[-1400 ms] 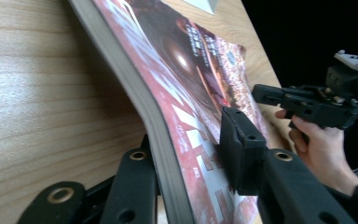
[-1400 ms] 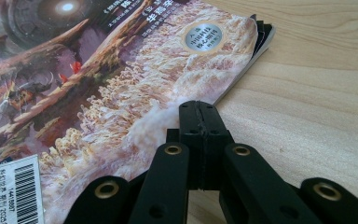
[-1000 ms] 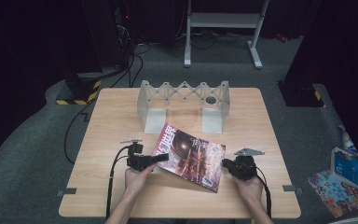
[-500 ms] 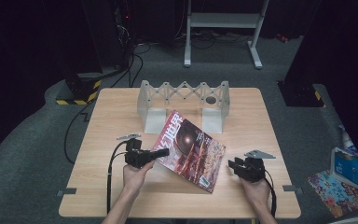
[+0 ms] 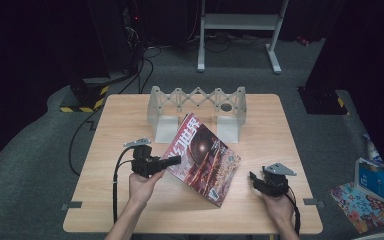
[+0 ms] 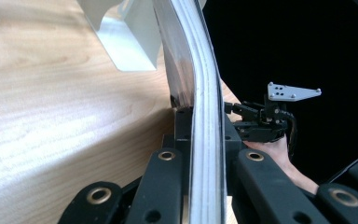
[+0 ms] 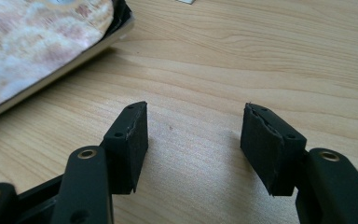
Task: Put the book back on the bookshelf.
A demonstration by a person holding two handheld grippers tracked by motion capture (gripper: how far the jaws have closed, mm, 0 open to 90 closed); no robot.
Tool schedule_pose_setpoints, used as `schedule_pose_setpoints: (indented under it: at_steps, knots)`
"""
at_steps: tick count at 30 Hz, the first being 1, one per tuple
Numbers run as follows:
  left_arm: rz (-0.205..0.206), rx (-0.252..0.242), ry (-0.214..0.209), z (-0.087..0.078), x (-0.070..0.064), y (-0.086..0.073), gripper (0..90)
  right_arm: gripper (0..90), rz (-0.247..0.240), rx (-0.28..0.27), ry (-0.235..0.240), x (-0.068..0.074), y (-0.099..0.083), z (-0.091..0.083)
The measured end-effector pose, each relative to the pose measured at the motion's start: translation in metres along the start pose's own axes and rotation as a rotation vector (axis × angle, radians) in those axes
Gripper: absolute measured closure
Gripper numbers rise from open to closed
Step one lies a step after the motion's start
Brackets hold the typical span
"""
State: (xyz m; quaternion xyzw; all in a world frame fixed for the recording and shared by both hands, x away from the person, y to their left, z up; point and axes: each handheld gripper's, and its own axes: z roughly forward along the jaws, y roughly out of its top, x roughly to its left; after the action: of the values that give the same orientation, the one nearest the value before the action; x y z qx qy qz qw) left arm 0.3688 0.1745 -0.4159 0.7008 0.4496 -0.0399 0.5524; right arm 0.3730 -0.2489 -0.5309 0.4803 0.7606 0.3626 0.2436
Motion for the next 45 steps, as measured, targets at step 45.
schedule_pose_setpoints:
  at_steps: [45]
  knots:
    - [0.086,-0.062,0.164,-0.077,-0.017,0.051,84.3,41.7,0.002,-0.016,0.005,0.002,-0.002,0.0]
